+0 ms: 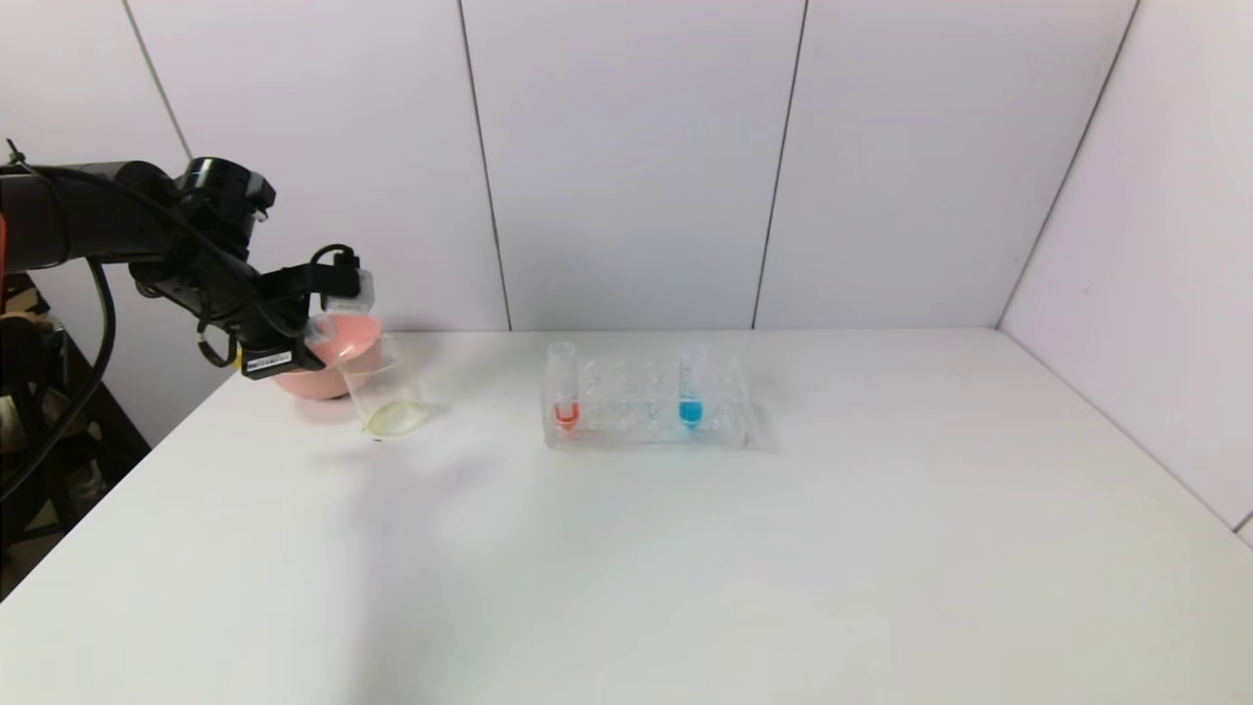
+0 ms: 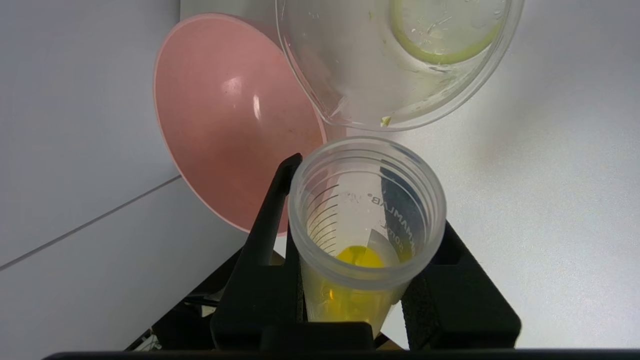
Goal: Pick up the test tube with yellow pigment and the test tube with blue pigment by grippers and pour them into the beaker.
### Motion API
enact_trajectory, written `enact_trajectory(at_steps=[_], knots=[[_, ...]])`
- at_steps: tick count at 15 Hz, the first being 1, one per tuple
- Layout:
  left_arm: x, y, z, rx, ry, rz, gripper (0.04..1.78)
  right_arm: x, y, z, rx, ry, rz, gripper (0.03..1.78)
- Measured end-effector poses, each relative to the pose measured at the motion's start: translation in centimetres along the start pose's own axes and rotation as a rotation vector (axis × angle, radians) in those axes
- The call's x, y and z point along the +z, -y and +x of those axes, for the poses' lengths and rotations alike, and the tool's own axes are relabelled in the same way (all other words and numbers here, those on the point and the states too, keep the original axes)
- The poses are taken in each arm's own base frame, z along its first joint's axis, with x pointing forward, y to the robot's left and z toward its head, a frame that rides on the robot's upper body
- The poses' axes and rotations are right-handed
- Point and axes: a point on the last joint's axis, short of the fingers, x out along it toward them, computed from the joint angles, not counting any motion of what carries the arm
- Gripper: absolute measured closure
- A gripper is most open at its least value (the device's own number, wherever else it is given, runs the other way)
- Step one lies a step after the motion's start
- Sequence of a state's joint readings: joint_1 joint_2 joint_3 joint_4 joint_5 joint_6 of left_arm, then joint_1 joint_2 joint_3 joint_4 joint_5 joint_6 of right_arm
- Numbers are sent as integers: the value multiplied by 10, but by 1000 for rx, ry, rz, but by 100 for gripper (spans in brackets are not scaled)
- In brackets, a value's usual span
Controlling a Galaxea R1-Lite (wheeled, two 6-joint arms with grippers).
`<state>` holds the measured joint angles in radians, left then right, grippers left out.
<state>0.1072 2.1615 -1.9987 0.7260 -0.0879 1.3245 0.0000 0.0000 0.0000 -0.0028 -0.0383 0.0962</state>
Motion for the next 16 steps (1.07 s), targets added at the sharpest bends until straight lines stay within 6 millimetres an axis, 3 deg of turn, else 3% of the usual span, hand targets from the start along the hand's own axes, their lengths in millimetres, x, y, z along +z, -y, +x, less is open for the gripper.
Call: enact_trajectory(at_steps=[16], knots=[[12, 3, 12, 38, -128, 43, 128, 0, 0, 0, 0, 0, 0, 4]])
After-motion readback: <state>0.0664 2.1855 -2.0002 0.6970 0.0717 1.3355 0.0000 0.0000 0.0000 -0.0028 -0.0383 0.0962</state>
